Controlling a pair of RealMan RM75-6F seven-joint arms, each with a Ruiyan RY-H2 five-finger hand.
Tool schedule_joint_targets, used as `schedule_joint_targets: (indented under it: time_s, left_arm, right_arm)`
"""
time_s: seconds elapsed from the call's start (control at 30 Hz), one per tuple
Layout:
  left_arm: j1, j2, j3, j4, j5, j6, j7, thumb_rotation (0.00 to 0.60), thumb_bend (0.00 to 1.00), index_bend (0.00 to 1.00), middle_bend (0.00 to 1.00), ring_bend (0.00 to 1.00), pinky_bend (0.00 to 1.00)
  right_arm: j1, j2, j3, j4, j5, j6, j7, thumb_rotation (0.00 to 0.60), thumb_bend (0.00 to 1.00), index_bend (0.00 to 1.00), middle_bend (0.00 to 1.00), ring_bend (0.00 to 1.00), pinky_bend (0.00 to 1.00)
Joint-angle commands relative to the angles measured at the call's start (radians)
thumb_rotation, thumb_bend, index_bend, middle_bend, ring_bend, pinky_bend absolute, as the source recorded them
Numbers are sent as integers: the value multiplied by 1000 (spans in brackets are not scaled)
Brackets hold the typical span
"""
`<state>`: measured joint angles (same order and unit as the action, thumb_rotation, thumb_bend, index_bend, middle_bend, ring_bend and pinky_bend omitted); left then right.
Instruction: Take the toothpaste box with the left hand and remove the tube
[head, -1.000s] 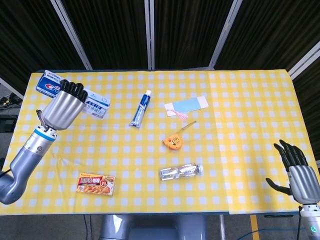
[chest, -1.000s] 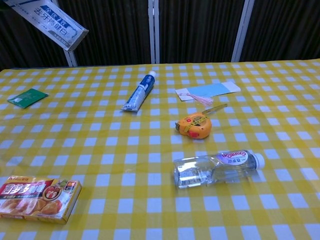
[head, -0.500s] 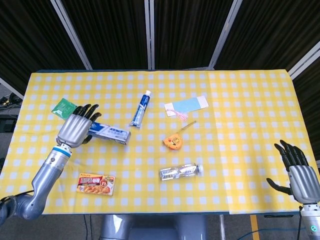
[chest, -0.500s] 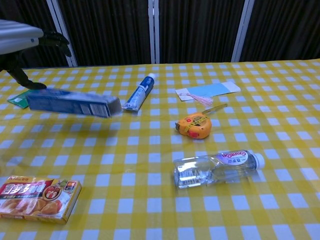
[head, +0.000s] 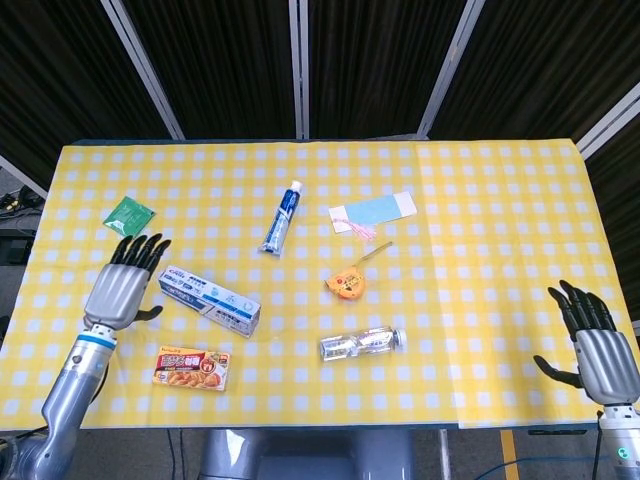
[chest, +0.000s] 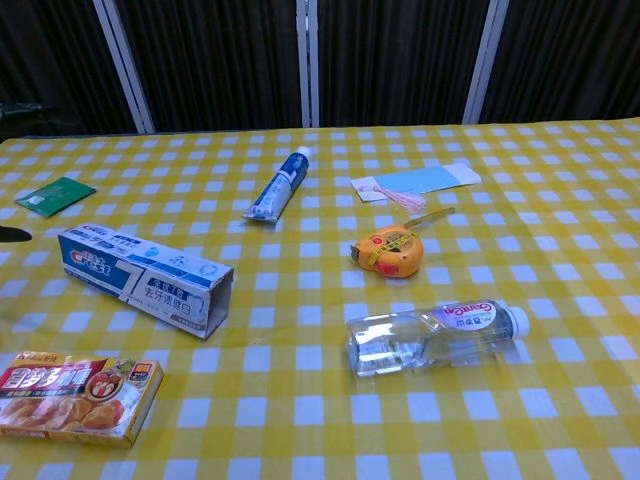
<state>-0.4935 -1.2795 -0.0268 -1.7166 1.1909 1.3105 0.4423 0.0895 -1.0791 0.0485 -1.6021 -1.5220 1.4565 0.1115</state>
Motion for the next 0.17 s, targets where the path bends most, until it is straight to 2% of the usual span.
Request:
schedule_joint_targets:
  time_s: [0.03,0.17]
  left_arm:
    - [112,-23,57,46,108,151,-33,600,119,0,0,0,0]
    - [174,-32,77,73,153,231,-64,600,114,0,0,0,0]
  right_arm:
    - [0,-5,1,1,2,0,-11,600,83,5,0,0,0]
    - [0,-10,1,1,3,0,-24,600,83,5,0,0,0]
